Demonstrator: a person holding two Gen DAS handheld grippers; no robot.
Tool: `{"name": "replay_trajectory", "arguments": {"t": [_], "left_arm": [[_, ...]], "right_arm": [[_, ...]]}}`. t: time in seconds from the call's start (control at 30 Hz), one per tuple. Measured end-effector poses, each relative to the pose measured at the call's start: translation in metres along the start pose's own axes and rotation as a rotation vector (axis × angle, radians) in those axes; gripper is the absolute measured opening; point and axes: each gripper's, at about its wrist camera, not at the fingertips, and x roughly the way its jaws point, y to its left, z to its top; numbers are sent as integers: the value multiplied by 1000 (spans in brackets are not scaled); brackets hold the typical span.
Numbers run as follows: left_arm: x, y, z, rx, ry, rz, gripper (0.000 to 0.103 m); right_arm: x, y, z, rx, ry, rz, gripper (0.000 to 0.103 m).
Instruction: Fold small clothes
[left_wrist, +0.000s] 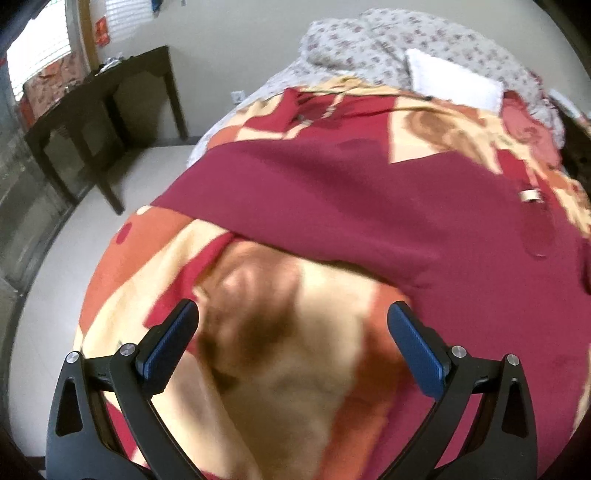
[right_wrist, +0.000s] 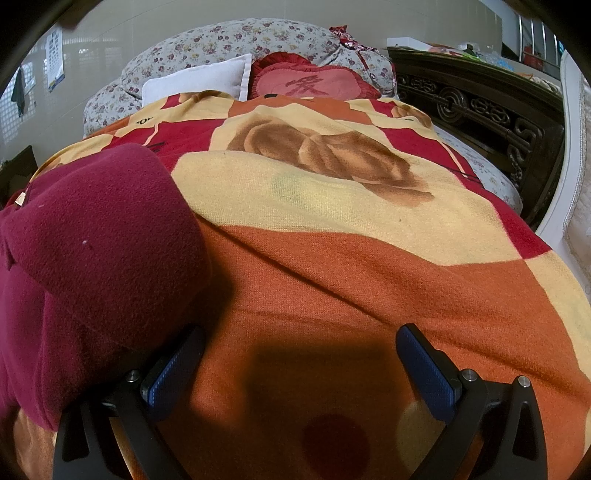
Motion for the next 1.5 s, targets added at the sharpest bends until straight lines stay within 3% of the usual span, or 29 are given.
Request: {"name": "replay_trajectory", "arguments": {"t": [0.13,0.23,0.37,0.53,0.67,0.77,0.93,1.17,1.3,1.5], "left_arm": [[-23,-19,-2,3,-18,-64,103],[-36,-36,-3,52,-42,-61,103],[-57,-57,-7,142,-122,-28,103],[-71,-81,-9,193,-143,-77,103],[-78,-98,-13,210,-152,-124,103],[-84,-111,-16,216,-157,-149,103],[-96,-123,-16,233,-181,-156,103],[-94,-129,-16,240,-170,-154,103],[-87,-127,-17,228,-162,-156,103],[-77,-124,-17,229,-152,-149,103]], "right_arm": [[0,1,4,-11,26,1,103],[-17,0,3,13,19,-26,103],[-61,-12,0,111,4,75,103],[-134,-21,0,153,-18,112,103],[-183,-17,3,134,21,161,103],[-217,1,5,97,69,225,103],[-261,63,12,-14,84,272,103],[-251,159,11,-58,111,402,103],[-222,213,10,-108,80,306,103],[-181,259,8,-149,83,211,103]]}}
